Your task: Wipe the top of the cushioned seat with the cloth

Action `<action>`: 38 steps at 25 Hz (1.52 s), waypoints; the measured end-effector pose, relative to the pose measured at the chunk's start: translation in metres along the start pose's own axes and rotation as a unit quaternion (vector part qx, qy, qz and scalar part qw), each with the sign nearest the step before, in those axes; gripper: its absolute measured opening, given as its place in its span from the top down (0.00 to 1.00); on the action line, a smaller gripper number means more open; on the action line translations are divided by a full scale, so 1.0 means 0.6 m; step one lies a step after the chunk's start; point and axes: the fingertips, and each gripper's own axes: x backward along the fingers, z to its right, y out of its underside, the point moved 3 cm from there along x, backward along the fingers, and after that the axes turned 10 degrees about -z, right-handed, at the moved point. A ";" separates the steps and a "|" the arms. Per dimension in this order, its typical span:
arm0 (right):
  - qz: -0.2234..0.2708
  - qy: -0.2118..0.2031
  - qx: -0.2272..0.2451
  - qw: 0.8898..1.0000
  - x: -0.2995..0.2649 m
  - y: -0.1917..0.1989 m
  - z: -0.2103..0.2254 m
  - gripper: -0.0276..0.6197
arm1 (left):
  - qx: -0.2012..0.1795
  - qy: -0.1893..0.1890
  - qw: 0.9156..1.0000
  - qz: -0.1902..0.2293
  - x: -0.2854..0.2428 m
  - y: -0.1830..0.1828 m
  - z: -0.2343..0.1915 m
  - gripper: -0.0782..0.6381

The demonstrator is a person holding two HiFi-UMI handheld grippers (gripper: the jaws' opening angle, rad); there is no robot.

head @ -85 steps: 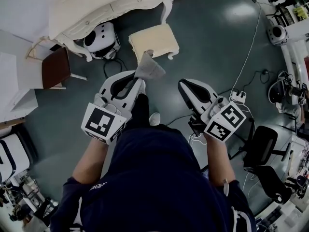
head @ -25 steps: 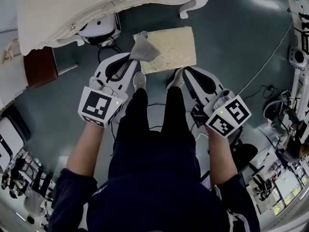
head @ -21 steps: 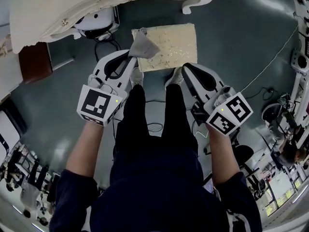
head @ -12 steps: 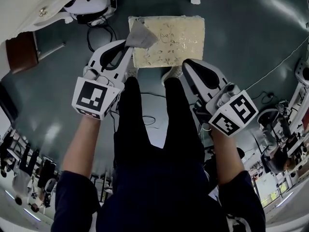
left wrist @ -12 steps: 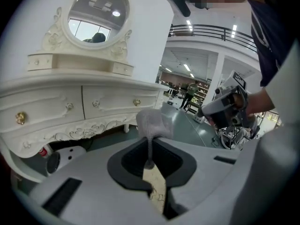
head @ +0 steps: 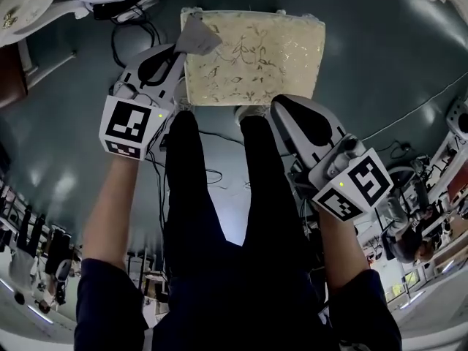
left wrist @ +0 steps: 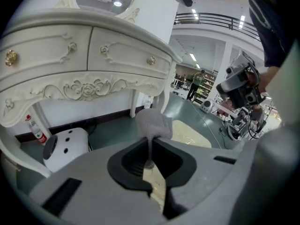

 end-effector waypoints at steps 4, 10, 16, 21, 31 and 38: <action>-0.010 0.008 -0.020 1.000 -0.014 0.030 0.038 0.92 | -0.001 -0.003 1.000 -0.012 -0.043 0.025 -0.021 0.85; -0.022 0.017 -0.032 0.999 -0.019 0.053 0.079 0.92 | -0.008 -0.003 0.999 -0.032 -0.098 0.043 -0.031 0.85; -0.016 0.021 -0.045 0.999 -0.006 0.052 0.107 0.92 | -0.015 0.005 0.999 -0.052 -0.138 0.043 -0.019 0.85; -0.013 0.021 -0.059 0.998 0.011 0.062 0.127 0.92 | -0.033 0.016 0.997 -0.063 -0.169 0.029 0.010 0.85; 0.021 0.030 -0.084 0.996 0.081 0.071 0.178 0.92 | -0.077 0.050 0.993 -0.079 -0.246 -0.029 0.109 0.85; 0.040 0.039 -0.108 0.993 0.140 0.094 0.225 0.92 | -0.106 0.070 0.988 -0.086 -0.312 -0.075 0.182 0.85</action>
